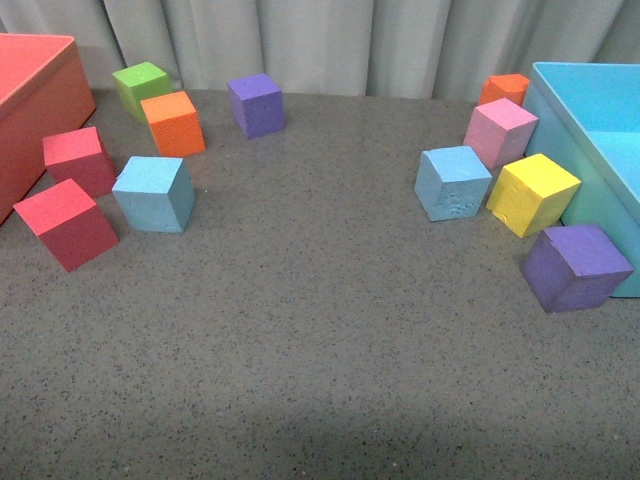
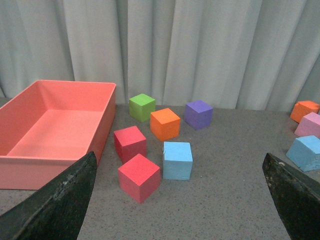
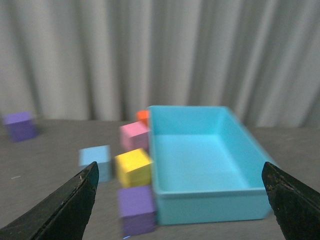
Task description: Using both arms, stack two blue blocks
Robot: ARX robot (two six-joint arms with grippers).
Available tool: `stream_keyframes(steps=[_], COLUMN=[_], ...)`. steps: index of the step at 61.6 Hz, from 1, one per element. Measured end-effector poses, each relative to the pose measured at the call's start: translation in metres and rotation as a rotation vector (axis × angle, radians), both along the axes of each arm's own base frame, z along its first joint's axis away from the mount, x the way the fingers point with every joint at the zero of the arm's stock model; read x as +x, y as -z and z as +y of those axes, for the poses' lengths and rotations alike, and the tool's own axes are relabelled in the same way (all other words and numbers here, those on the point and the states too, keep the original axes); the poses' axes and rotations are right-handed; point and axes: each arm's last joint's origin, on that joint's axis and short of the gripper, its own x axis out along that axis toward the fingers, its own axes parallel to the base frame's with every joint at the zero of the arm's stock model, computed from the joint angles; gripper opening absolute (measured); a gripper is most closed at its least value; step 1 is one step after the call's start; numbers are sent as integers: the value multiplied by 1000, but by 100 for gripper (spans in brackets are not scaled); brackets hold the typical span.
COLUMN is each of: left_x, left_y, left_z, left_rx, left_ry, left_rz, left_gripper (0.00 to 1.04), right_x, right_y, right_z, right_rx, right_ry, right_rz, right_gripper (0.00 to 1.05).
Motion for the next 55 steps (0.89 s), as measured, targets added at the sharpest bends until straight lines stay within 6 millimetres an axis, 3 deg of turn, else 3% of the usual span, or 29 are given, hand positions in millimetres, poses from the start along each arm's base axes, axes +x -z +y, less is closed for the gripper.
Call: stream_keyframes(steps=[6, 14, 23, 35, 42, 55], left_x=[0, 0, 0, 0, 0, 0], left_y=[0, 0, 0, 0, 0, 0], left_z=[0, 0, 0, 0, 0, 0], left_rx=[0, 0, 0, 0, 0, 0], left_ry=[-1, -1, -1, -1, -1, -1], left_rz=[0, 0, 0, 0, 0, 0], left_gripper=[98, 98, 98, 98, 98, 98], right_x=[12, 46, 106, 199, 256, 327], right_y=[0, -13, -19, -12, -1, 24], right_z=[-1, 1, 10, 24, 40, 71], right_rx=[-68, -24, 68, 167, 195, 216], right_ry=[-3, -98, -215, -206, -225, -261], right_rz=[109, 214, 411, 624, 742, 927], right_gripper=[95, 95, 95, 95, 95, 95])
